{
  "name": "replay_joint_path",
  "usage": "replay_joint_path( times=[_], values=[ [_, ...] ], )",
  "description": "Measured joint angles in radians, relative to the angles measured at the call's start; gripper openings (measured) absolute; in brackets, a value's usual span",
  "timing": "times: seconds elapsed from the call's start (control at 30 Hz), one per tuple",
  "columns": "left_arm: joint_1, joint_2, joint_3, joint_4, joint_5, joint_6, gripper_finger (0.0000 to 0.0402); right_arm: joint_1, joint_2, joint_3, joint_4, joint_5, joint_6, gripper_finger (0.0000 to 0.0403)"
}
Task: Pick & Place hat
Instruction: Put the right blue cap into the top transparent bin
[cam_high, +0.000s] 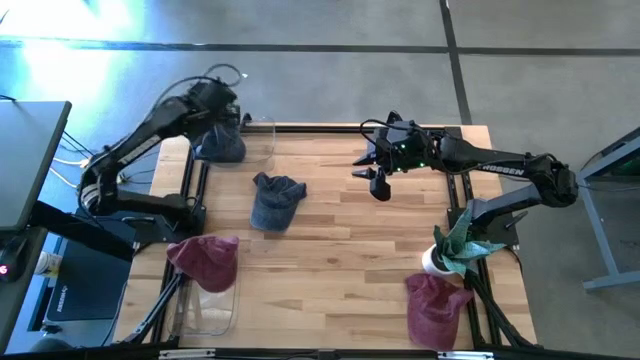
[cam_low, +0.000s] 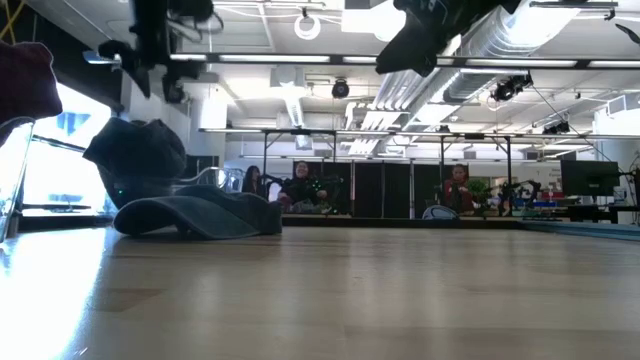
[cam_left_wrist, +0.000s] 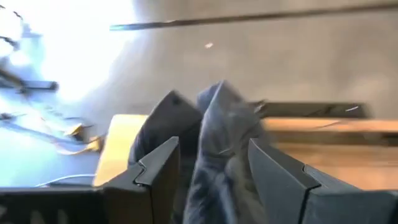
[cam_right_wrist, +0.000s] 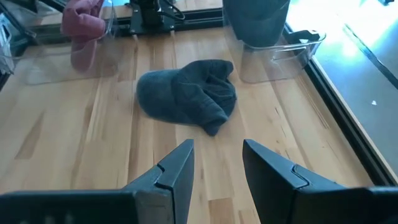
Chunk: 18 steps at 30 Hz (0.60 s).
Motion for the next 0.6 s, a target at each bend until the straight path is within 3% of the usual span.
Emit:
replay_joint_path(
  times=[0.13,0.27,0.4,0.6],
  values=[
    [-0.033,-0.032,0.056,0.060,0.160,0.006,0.0187,0.000,0.000,0.000,-0.008,-0.001,-0.020,0.0133],
    [-0.110,-0.008,-0.034,0.168,0.315,0.032,0.0160,0.000,0.000,0.000,-0.008,-0.015,-0.051,0.0133],
    [-0.141,0.063,-0.150,0.144,0.197,-0.037,0.0101,0.000,0.000,0.000,-0.020,-0.054,-0.060,0.0133],
    [-0.098,0.099,-0.307,0.122,0.018,-0.172,0.0014,0.000,0.000,0.000,-0.091,-0.075,-0.052,0.0133]
  ],
)
